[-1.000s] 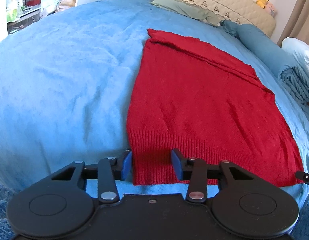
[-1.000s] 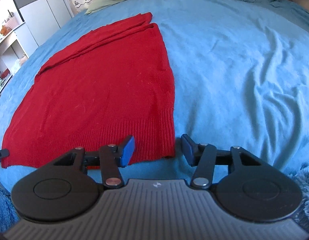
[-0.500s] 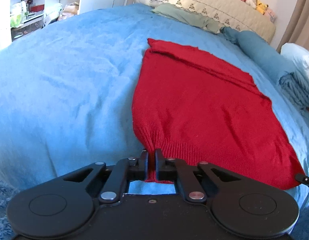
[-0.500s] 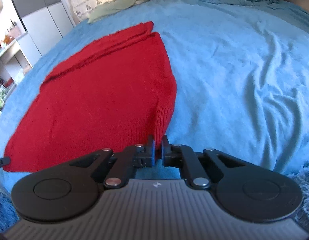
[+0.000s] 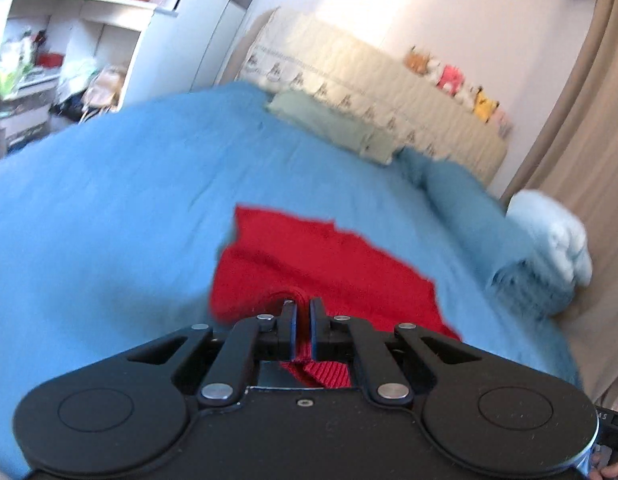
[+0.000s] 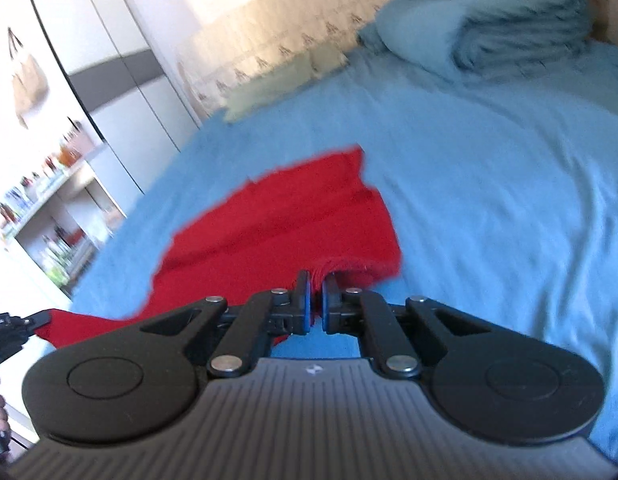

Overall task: Fold small clothes
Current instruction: 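Lift the hem with both tools and fold it over toward the collar, then open both tools and release the folded sweater onto the bed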

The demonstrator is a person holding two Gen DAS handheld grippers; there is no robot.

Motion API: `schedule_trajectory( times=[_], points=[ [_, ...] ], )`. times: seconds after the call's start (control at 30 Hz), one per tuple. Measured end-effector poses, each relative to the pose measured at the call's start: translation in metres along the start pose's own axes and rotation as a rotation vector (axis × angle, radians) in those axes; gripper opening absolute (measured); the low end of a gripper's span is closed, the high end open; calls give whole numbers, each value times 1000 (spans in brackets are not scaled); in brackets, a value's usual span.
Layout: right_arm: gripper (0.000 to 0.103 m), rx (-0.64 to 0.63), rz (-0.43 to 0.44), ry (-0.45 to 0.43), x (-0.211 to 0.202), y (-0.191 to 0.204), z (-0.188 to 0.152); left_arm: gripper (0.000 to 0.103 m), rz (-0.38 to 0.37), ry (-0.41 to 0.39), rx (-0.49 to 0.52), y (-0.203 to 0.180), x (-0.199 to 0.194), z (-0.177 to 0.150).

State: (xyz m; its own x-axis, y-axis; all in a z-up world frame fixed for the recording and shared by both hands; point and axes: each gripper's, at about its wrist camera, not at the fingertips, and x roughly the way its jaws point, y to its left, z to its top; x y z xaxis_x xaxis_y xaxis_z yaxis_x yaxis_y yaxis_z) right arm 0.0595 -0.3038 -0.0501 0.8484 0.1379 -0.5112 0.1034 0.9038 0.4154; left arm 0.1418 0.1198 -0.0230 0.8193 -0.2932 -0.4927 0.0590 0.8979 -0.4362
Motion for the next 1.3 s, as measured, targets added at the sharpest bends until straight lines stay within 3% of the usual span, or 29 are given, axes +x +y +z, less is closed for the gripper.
schedule_trajectory(
  times=[0.23, 0.43, 0.63, 0.87, 0.9, 0.93, 0.97, 1.0, 1.03, 1.07, 1.13, 1.3],
  points=[
    [20, 31, 78, -46, 73, 12, 127, 6, 1, -49, 7, -20, 84, 108],
    [20, 36, 39, -34, 205, 3, 208, 6, 101, -22, -13, -13, 213, 160],
    [20, 47, -54, 59, 356, -24, 212, 6, 225, 66, -16, 14, 343, 142],
    [21, -2, -91, 70, 429, -41, 200, 7, 269, 95, -44, 39, 397, 126],
    [25, -13, -87, 60, 434, -42, 200, 12, 266, 83, -53, 42, 399, 127],
    [31, -28, -99, 47, 436, -40, 201, 33, 264, 58, -55, 44, 395, 129],
    [59, -48, -115, 40, 436, -38, 202, 51, 272, 28, -48, 41, 390, 129],
    [89, -77, -129, 29, 432, -34, 202, 85, 287, -13, -32, 40, 382, 129],
    [97, -108, -130, -14, 421, -27, 198, 98, 296, -60, -10, 38, 368, 129],
    [103, -138, -108, -60, 408, -23, 194, 98, 285, -104, 18, 34, 354, 127],
    [103, -202, -30, -95, 385, -12, 184, 98, 225, -133, 113, 26, 324, 116],
    [103, -269, 74, 2, 361, -2, 129, 100, 51, 31, 298, 14, 286, 56]
  ],
)
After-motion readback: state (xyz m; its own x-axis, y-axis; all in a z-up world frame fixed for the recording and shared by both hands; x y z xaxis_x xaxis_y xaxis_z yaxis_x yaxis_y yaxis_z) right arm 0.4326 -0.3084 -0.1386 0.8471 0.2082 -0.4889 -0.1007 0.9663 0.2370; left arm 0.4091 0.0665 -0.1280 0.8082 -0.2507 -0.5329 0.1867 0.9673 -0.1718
